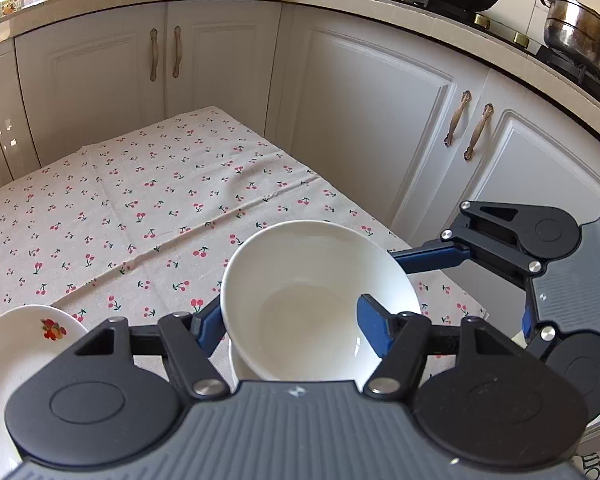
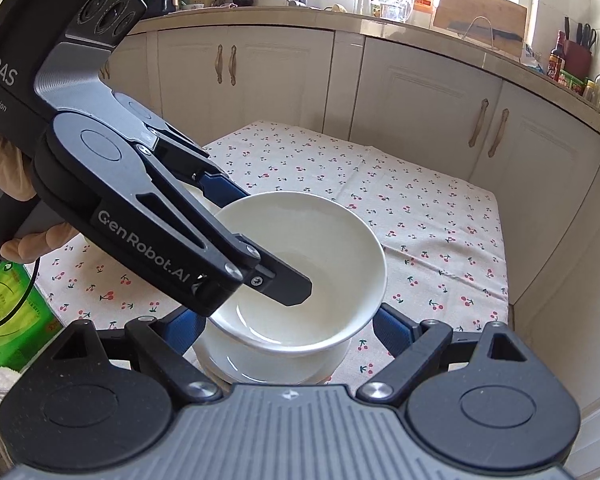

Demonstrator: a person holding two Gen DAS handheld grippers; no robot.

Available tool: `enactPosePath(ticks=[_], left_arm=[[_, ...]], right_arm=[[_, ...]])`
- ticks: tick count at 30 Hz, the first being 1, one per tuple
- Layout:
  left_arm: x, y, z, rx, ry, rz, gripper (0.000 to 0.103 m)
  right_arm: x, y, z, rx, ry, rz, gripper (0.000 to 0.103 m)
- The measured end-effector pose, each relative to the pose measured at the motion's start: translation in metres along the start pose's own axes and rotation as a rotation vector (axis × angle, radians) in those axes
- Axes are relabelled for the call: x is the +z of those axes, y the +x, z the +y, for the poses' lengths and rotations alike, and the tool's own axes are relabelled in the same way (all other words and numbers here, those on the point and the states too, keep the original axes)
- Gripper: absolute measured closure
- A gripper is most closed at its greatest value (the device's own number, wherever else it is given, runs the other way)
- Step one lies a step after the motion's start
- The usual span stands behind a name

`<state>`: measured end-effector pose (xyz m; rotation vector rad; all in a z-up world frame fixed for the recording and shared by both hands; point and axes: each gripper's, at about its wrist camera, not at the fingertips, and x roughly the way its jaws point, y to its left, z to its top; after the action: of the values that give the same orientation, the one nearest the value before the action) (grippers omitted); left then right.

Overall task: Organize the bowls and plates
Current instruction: 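Lower the bowl onto the nested bowls and open the left gripper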

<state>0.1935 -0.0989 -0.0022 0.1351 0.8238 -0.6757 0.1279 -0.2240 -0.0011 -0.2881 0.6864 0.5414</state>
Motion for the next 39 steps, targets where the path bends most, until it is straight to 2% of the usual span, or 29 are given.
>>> enactPosePath(ticks=[19,35,39], left_arm=[[-0.009,0.013,0.000,0.013,0.019,0.039,0.036],[-0.011,0.013,-0.003,0.013,0.049,0.036,0.035],[-0.012,0.012,-0.002,0.007,0.049,0.037,0.030]], right_arm=[[-0.007,0.009,-0.001,0.025,0.017,0.036,0.010],[-0.008,0.014,-0.004,0.032,0.029,0.055,0.010],[-0.008,0.015,-0.003,0.032,0.030,0.059,0.010]])
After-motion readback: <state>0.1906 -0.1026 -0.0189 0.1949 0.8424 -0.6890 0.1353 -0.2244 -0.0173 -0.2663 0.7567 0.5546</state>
